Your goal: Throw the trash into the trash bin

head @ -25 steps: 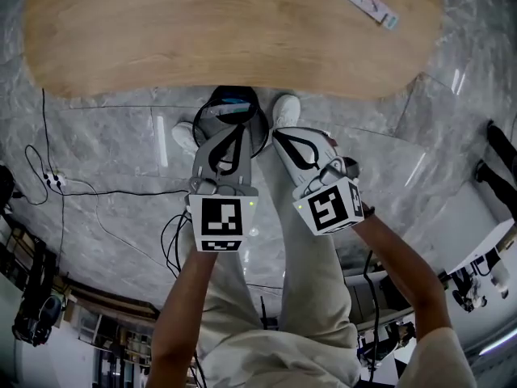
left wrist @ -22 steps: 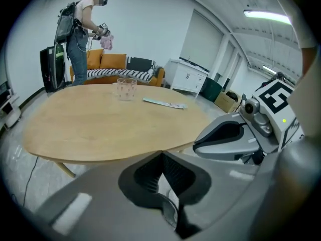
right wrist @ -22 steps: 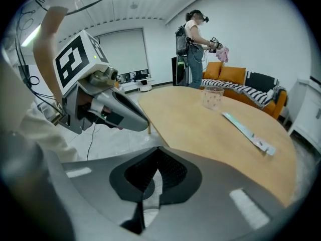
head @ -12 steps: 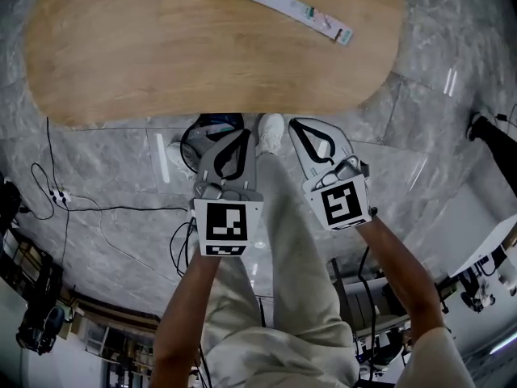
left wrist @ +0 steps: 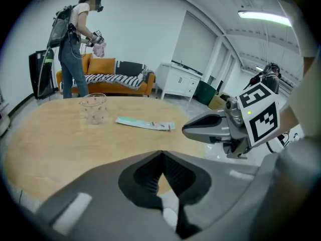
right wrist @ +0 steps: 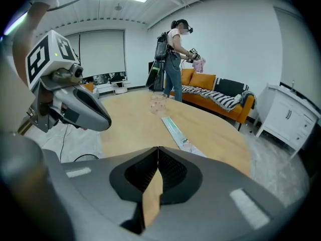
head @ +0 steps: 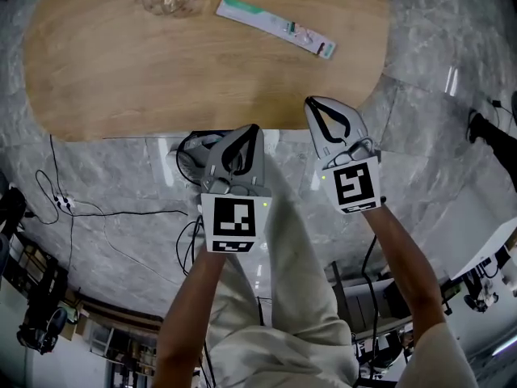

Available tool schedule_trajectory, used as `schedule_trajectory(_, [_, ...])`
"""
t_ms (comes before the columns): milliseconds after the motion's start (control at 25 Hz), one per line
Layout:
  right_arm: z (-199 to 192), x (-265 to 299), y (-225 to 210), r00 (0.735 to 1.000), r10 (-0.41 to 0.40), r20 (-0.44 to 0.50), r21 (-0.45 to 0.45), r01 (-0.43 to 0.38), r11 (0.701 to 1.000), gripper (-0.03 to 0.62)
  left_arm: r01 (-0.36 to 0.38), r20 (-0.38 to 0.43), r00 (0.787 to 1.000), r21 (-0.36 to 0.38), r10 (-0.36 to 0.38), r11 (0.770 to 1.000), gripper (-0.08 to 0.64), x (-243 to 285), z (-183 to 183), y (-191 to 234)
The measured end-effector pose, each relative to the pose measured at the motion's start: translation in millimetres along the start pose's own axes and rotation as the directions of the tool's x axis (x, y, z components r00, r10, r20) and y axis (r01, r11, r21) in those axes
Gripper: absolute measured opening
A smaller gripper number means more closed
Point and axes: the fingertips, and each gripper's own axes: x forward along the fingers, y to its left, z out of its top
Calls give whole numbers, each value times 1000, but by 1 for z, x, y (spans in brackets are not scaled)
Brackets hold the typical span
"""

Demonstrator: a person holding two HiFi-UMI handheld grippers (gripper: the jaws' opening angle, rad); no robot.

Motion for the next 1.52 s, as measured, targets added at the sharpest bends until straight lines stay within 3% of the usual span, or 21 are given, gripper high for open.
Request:
schedule_trajectory(320, [2,23,-42,999,-29,-21,-13,29,999,25,7,-2,1000,-18,-7,1000,0,21,14,-2])
schedule_trajectory(840, [13,69,-84,999,-37,-27,-74,35,997,86,-10,14,1000,-64,11,998,0,44,17,9])
schedule_trajectory(1200, [-15,95,-79,993,26,-118,-147,-44,988,124,-20,8,1000,-90,21,996,0,46,6,8])
schedule_trajectory(1280, [-20,98,-77,990,34,-135,-139,-53,989,95,-19,6,1000,-91,20,996,0,44,4,10])
schedule_trajectory(1520, [-20,103,-74,988,40,-149,-132,-60,989,86,-13,4,1000,-89,13,996,0,43,1,17])
